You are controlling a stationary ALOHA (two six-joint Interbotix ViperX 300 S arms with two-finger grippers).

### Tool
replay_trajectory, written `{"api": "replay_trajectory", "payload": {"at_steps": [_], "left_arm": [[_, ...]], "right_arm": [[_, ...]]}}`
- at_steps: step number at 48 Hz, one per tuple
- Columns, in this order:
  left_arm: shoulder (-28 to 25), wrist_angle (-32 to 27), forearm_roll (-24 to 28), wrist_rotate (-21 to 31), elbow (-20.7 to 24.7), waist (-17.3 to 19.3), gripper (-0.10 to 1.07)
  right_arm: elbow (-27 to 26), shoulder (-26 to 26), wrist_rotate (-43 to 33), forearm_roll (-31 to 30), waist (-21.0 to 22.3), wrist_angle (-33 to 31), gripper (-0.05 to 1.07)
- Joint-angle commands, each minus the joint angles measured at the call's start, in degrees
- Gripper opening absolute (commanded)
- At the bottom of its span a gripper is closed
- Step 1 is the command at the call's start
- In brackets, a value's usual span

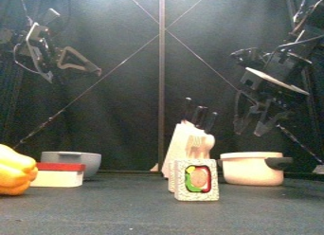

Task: Grab sushi piece from table

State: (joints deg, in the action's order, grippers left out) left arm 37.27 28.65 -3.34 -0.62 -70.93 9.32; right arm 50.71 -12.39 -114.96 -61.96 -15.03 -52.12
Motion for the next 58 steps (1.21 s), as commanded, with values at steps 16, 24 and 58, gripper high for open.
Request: {"api": "replay_trajectory", "payload": {"at_steps": [16,24,58], "left_arm": [[0.0,0.6,0.0,0.0,0.7,0.4,0.35],[-0.1,0.6,0.0,0.0,0.7,0.3,0.35],[0.0,0.6,0.0,0.0,0.7,0.4,0.35]], "right_arm": [[-3.6,0.8,8.3,-1.1,-0.3,9.3,0.99],[-5.8,3.5,13.8,-1.4,-0.4,13.9,0.99],[-16.3,15.5,31.9,-0.9,0.1,29.9,0.99]]}}
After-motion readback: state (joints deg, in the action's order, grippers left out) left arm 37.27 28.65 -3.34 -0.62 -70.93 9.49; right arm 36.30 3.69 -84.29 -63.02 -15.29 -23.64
